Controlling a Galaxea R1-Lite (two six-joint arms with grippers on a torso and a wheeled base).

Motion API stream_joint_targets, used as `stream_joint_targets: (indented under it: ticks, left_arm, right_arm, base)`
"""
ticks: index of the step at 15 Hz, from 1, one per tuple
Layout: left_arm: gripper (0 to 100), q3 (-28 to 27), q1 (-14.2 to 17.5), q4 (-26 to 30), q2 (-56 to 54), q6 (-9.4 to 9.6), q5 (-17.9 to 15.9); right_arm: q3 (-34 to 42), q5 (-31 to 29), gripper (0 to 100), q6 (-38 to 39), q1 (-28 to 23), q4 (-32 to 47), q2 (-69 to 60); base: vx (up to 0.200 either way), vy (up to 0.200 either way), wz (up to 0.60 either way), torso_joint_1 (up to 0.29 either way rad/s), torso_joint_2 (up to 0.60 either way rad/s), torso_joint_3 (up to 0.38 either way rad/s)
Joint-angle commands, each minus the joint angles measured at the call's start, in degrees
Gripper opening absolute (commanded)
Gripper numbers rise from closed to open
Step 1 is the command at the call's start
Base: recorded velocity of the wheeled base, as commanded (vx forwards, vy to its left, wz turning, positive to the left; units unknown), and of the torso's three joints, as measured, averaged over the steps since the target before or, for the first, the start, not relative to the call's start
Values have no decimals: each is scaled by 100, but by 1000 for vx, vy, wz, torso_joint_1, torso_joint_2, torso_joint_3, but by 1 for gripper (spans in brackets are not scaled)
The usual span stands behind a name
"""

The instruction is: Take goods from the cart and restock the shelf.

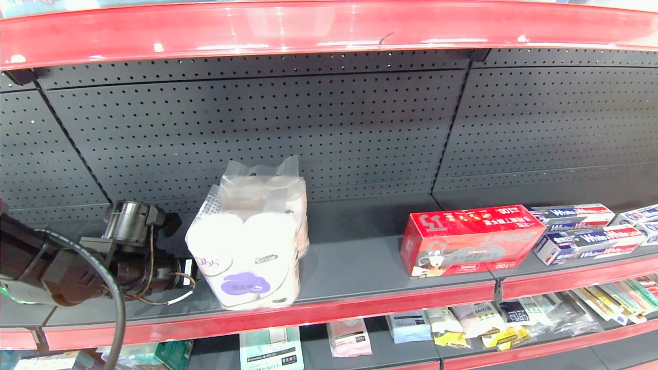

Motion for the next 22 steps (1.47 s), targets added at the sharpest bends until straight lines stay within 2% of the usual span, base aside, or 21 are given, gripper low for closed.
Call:
stream_joint_targets:
  ticks: [1,10,18,20,22]
  left_arm:
    - [100,1,-26,-1,4,-3,-12]
    - [100,-17,-202,-1,31,-3,-12]
    - [100,10,-202,-1,39,5,-12]
    - [100,54,-114,-1,-57,23,14]
    - [100,185,203,-1,-470,146,14]
  right_arm:
    - [1,1,100,-2,1,-1,7]
    - [1,1,100,-2,1,-1,7]
    - [1,1,100,-2,1,-1,7]
    - [1,1,100,-2,1,-1,7]
    - [1,1,100,-2,1,-1,7]
  base:
    - [0,0,0,0,0,0]
    - [0,0,0,0,0,0]
    - [0,0,0,0,0,0]
    - [0,0,0,0,0,0]
    - [0,0,0,0,0,0]
